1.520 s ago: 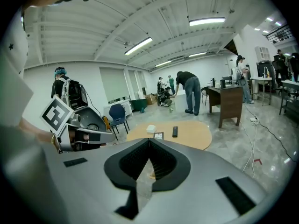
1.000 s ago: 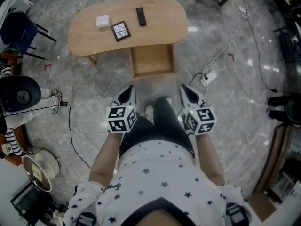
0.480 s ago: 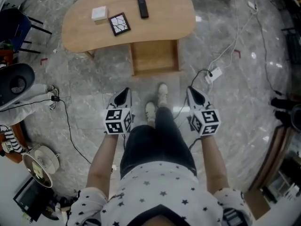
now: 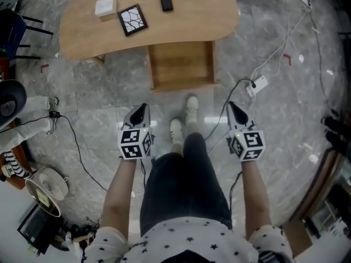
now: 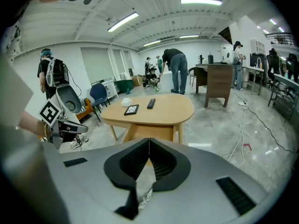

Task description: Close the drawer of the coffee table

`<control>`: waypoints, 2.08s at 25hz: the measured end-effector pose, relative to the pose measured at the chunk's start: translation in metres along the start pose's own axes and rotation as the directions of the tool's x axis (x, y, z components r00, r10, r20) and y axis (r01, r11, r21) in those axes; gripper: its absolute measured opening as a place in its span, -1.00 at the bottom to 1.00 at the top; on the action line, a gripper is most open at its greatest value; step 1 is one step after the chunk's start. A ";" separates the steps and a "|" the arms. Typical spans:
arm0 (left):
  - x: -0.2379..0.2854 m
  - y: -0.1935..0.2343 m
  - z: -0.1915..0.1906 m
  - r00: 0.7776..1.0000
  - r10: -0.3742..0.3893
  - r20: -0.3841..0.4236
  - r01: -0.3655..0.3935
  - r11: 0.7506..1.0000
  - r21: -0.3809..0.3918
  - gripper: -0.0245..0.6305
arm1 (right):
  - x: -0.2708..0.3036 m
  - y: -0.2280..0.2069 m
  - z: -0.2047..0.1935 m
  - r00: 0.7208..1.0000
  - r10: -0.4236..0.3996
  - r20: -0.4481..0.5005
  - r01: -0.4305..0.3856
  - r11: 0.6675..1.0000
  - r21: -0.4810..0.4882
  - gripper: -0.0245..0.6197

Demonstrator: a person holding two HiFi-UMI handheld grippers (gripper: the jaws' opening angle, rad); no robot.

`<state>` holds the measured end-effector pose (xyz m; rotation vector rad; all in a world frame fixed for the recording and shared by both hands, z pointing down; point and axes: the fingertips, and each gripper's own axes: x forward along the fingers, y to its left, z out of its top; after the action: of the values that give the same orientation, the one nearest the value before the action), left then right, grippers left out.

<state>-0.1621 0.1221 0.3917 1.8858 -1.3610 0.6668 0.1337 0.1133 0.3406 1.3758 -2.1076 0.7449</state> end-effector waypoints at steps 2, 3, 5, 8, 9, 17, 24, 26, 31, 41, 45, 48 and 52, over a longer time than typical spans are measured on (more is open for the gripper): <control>0.014 0.006 -0.009 1.000 0.013 -0.007 -0.014 1.000 -0.012 -0.90 | 0.013 -0.011 -0.013 1.000 -0.010 -0.005 0.011 1.000 0.012 -0.90; 0.021 0.009 -0.014 1.000 0.022 -0.011 -0.022 1.000 -0.016 -0.90 | 0.020 -0.016 -0.020 1.000 -0.015 -0.009 0.015 1.000 0.016 -0.90; 0.037 0.015 -0.024 0.999 0.035 -0.022 -0.035 0.999 -0.017 -0.90 | 0.033 -0.025 -0.035 0.999 -0.027 -0.022 0.028 1.000 0.015 -0.90; 0.058 0.025 -0.038 0.998 0.041 -0.041 -0.042 0.999 -0.019 -0.90 | 0.050 -0.038 -0.054 0.998 -0.053 -0.040 0.053 0.999 0.008 -0.90; 0.065 0.028 -0.043 0.998 0.044 -0.047 -0.045 0.999 -0.020 -0.90 | 0.056 -0.042 -0.060 0.997 -0.059 -0.045 0.060 0.998 0.006 -0.90; 0.114 0.047 -0.083 0.994 0.054 -0.092 -0.057 0.998 -0.029 -0.90 | 0.105 -0.073 -0.099 0.994 -0.082 -0.068 0.082 0.997 0.002 -0.90; 0.142 0.063 -0.108 0.989 0.061 -0.135 -0.064 0.998 -0.016 -0.89 | 0.140 -0.097 -0.133 0.987 -0.109 -0.116 0.110 0.994 0.005 -0.89; 0.148 0.067 -0.115 0.988 0.063 -0.142 -0.065 0.998 -0.009 -0.89 | 0.146 -0.101 -0.143 0.985 -0.115 -0.129 0.116 0.993 -0.001 -0.89; 0.161 0.068 -0.126 0.987 0.017 -0.160 -0.017 1.000 -0.001 -0.68 | 0.161 -0.111 -0.160 0.976 -0.141 -0.166 0.134 0.990 -0.053 -0.86; 0.180 0.065 -0.150 0.966 -0.028 -0.256 0.045 0.997 0.064 -0.27 | 0.180 -0.123 -0.183 0.965 -0.129 -0.227 0.105 0.988 -0.113 -0.50; 0.189 0.065 -0.159 0.956 -0.029 -0.293 0.048 0.997 0.060 -0.20 | 0.188 -0.123 -0.195 0.961 -0.099 -0.259 0.070 0.990 -0.121 -0.38; 0.196 0.068 -0.163 0.951 -0.021 -0.307 0.042 0.997 0.060 -0.15 | 0.195 -0.121 -0.203 0.958 -0.083 -0.276 0.049 0.991 -0.128 -0.34; 0.204 0.072 -0.165 0.948 -0.012 -0.317 0.035 0.997 0.068 -0.14 | 0.203 -0.120 -0.209 0.954 -0.072 -0.291 0.034 0.990 -0.134 -0.29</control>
<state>-0.1668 0.1180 0.6636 1.7559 -1.1189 0.9727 0.1973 0.0846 0.6477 1.1681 -1.8445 0.7307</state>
